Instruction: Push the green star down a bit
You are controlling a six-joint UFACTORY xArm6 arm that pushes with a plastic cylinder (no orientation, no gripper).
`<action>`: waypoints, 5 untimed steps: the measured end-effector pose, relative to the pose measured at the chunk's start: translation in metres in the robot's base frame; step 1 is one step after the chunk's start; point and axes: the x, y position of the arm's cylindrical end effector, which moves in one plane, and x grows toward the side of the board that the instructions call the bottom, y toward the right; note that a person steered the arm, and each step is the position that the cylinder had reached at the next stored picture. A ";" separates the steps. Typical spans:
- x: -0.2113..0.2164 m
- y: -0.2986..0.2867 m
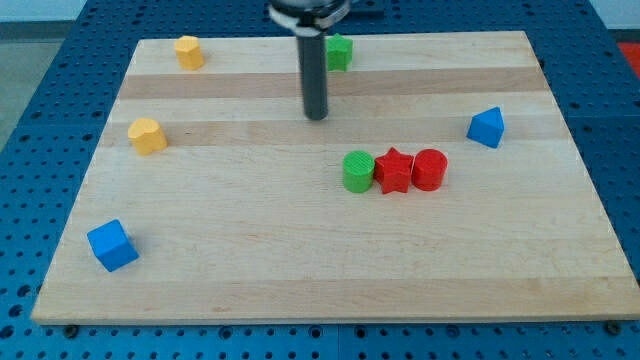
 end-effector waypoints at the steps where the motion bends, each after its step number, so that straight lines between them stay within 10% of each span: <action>1: -0.025 0.049; 5: -0.142 0.062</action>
